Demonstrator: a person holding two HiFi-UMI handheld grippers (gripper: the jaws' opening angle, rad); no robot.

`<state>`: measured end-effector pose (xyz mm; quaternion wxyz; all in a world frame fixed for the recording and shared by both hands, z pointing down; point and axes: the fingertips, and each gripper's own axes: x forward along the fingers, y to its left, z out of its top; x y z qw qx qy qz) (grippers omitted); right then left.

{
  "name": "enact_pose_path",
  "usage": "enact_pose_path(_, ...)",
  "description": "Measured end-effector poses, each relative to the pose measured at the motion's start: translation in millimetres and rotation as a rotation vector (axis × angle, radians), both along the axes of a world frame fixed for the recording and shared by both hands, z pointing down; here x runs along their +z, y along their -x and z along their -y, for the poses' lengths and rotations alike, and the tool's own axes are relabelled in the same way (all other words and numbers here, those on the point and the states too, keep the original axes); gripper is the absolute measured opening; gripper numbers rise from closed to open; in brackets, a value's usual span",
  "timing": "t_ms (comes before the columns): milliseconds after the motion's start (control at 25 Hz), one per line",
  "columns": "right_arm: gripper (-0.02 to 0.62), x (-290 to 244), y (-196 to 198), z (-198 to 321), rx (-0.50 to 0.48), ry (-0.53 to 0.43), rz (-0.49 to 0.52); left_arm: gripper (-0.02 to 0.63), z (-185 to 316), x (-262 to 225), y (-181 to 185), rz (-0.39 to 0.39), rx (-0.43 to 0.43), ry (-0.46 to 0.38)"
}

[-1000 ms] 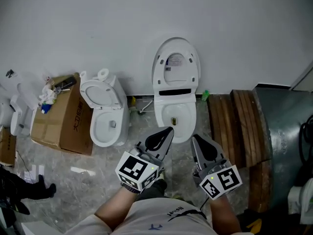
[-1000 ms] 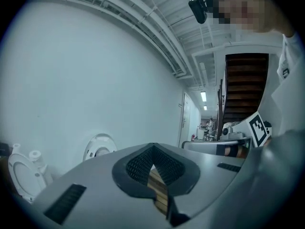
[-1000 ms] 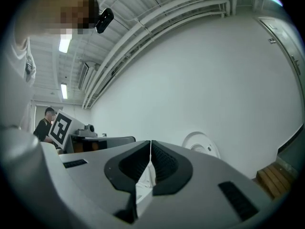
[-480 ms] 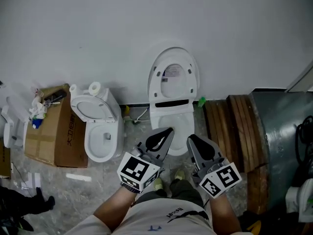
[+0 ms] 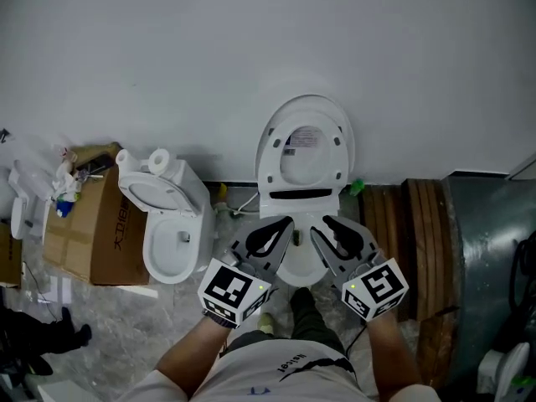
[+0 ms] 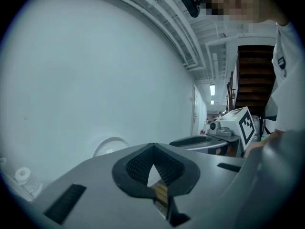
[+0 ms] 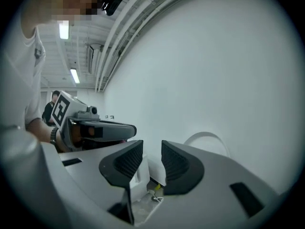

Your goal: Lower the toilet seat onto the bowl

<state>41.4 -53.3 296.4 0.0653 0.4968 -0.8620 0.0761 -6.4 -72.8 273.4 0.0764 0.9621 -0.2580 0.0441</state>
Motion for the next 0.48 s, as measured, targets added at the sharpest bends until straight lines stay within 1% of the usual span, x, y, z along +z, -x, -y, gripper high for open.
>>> enact_pose_path(200,0.123,20.3,-41.6,67.5,-0.141,-0.007,-0.182,0.006,55.9,9.8,-43.5,0.007,-0.044,0.005)
enact_pose_path(360,0.137,36.1,-72.2,122.7,-0.213,0.022,-0.265,0.006,99.0,17.4,-70.0,0.029,-0.091,-0.013)
enact_pose_path(480,0.147,56.2,-93.3,169.5,-0.257,0.028,-0.368,0.006,125.2,25.1,-85.3,0.041,-0.111,-0.014)
